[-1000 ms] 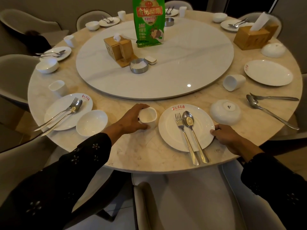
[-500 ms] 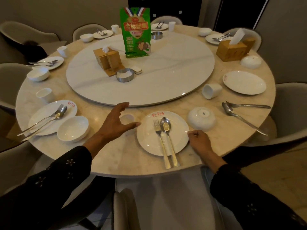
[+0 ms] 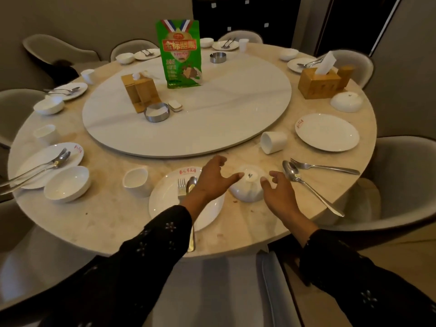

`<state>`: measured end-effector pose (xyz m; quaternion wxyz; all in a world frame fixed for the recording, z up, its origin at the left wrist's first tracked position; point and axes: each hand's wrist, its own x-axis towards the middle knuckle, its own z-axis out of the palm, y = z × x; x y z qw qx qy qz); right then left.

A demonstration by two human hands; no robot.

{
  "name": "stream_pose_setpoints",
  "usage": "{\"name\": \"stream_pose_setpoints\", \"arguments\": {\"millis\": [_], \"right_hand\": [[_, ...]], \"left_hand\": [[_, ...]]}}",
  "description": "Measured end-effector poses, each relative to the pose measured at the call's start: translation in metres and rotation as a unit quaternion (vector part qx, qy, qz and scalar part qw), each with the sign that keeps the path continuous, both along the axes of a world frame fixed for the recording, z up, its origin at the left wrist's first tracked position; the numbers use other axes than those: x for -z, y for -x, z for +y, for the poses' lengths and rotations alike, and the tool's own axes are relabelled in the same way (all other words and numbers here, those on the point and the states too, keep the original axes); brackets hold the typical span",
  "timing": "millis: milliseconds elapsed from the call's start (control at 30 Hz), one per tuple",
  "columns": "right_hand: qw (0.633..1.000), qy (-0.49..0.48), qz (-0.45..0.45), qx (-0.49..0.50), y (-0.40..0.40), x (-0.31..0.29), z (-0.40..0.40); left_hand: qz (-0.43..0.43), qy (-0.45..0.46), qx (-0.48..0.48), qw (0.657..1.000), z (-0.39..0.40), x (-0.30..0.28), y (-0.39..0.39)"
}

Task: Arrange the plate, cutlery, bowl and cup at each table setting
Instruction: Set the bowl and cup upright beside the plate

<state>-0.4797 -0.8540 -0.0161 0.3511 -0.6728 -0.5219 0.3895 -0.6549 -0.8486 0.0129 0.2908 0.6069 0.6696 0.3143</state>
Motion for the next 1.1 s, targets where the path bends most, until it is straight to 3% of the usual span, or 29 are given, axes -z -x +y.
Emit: {"name": "stream_pose_setpoints", "arguments": {"millis": [133, 267, 433, 567, 700, 800, 900, 1000, 1100], "right_hand": [[0.997, 0.059, 0.007, -0.045, -0.007, 0.004, 0.013], [0.994, 0.075, 0.003, -0.084, -0.008, 0.013, 0.019], [0.986, 0.113, 0.114, -0.044, -0.008, 0.013, 0.024], [0.964, 0.169, 0.203, -0.009, -0.009, 0.009, 0.026], [0.951, 0.168, 0.260, 0.026, -0.003, 0.005, 0.020], [0.965, 0.138, 0.218, 0.044, 0.006, 0.008, 0.015], [0.990, 0.033, 0.127, 0.042, 0.011, 0.004, 0.001], [0.990, -0.122, 0.073, -0.019, 0.009, 0.004, -0.016], [0.983, -0.159, 0.062, -0.069, 0.004, 0.011, -0.020]], "left_hand": [[0.053, 0.117, 0.007, 0.992, 0.022, 0.011, -0.029], [0.099, 0.166, 0.004, 0.981, 0.032, 0.015, -0.049], [0.035, 0.179, -0.073, 0.981, 0.031, 0.018, -0.061], [-0.114, 0.102, -0.147, 0.977, 0.012, 0.018, -0.069], [-0.144, -0.060, -0.173, 0.973, -0.008, 0.022, -0.079], [-0.208, -0.101, -0.199, 0.952, -0.016, 0.021, -0.087], [-0.296, -0.039, -0.253, 0.920, -0.021, 0.015, -0.093], [-0.396, 0.049, -0.307, 0.864, -0.025, 0.006, -0.089], [-0.419, 0.061, -0.293, 0.857, -0.037, 0.002, -0.082]]}}
